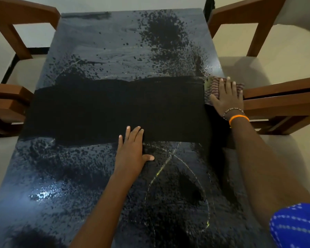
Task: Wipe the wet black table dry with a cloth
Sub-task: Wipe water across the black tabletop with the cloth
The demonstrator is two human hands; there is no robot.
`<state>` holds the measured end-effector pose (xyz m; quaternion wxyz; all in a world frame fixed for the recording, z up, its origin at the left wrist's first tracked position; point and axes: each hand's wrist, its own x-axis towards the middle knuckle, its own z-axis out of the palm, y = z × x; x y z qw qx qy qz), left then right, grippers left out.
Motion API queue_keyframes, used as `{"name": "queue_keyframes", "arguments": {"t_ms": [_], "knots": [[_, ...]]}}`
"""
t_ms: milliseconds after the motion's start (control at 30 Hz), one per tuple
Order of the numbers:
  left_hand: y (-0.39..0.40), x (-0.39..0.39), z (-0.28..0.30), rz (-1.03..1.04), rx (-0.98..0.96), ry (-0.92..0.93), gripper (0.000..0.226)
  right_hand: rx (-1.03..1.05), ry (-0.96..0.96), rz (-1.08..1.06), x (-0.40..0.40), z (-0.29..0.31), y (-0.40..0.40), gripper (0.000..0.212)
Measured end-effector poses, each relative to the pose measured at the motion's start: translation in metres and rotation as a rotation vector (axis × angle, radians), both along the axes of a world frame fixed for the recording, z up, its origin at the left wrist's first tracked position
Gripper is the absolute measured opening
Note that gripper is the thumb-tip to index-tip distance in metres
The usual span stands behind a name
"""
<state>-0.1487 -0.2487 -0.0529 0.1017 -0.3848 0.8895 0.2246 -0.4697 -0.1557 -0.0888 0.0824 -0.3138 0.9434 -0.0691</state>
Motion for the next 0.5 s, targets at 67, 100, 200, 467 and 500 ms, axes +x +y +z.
{"name": "queue_keyframes", "arguments": {"t_ms": [67,100,200,467,500], "knots": [[0.001,-0.001,0.0,0.001,-0.011,-0.016,0.09,0.0,0.009,0.012,0.012,0.001,0.022,0.07],[0.002,-0.001,0.001,0.0,-0.03,-0.03,0.089,0.001,0.007,0.019,0.021,0.002,0.034,0.074],[0.013,-0.004,0.005,0.0,-0.104,-0.021,0.084,-0.01,0.006,0.02,0.057,0.006,0.076,0.081],[0.05,0.0,0.005,-0.034,-0.063,0.092,0.067,0.01,0.024,-0.053,0.128,0.002,0.126,0.086],[0.051,0.004,0.006,-0.034,-0.066,0.094,0.066,-0.001,0.031,-0.061,0.133,0.002,0.118,0.086]]}}
